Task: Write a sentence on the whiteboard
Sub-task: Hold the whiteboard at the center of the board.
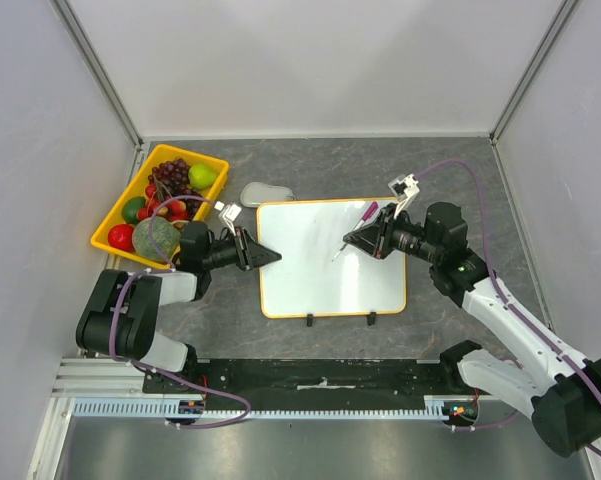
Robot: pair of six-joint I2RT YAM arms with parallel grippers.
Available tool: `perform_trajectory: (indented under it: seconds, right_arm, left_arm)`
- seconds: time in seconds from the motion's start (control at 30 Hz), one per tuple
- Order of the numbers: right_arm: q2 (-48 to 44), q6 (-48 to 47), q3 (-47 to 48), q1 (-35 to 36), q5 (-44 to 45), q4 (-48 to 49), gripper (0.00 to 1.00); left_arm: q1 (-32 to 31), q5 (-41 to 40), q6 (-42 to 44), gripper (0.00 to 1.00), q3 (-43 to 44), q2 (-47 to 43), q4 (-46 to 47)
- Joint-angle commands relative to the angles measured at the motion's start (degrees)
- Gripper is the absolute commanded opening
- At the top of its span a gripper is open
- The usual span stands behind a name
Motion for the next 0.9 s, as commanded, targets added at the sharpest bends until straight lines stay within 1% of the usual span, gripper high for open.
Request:
perform_trajectory:
  seconds: [0.0, 0.2, 0.43, 0.87]
  right_arm:
    - [0.66, -0.15, 2.2, 1.22, 0.78, 3.09, 0.0]
    - [2.06, -1.11, 3.43, 3.06, 2.45, 2.82, 0.0]
    - [3.65, -1.9, 4.22, 5.08, 4.65, 3.0, 0.0]
    - [5.58, -3.13, 5.19, 8.77, 8.69, 4.49, 0.0]
  left_arm:
    - [-1.27, 0.19, 1.99, 0.13, -2.39, -0.31, 2.0]
    - [-2.06, -0.6, 2.95, 0.08, -3.97, -2.24, 1.21]
    - [-2.94, -0.87, 3.57, 0.02, -4.5, -2.33, 0.77]
    - [-3.21, -1.22, 4.01, 0.02, -5.64, -4.18, 0.41]
